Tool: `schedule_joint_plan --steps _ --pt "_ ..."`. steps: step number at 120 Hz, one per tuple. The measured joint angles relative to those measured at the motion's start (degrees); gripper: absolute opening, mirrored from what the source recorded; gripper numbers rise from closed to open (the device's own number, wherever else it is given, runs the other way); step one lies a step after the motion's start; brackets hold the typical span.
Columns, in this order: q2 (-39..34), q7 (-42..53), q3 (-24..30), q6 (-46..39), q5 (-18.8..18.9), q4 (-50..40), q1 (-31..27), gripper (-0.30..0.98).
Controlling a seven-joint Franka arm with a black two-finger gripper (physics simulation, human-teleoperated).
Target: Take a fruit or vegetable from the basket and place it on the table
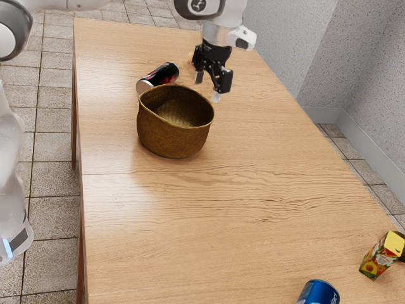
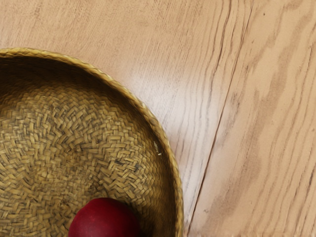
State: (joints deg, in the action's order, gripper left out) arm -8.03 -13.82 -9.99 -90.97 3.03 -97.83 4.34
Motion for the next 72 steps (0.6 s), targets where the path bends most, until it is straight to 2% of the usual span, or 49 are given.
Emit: schedule_joint_plan --steps 6,13,44,72 --pt "-0.8 0.2 0.0 -0.1 0.8 0.9 3.1 0.68" --pt "-0.9 0.2 0.1 -0.4 1.3 1.3 3.9 0.68" --pt "1.4 -2.1 -0.6 -6.6 1.9 -0.2 0.8 0.69" --pt "1.0 -9.4 -1.2 -9.9 1.8 -2.3 0.5 0.69"
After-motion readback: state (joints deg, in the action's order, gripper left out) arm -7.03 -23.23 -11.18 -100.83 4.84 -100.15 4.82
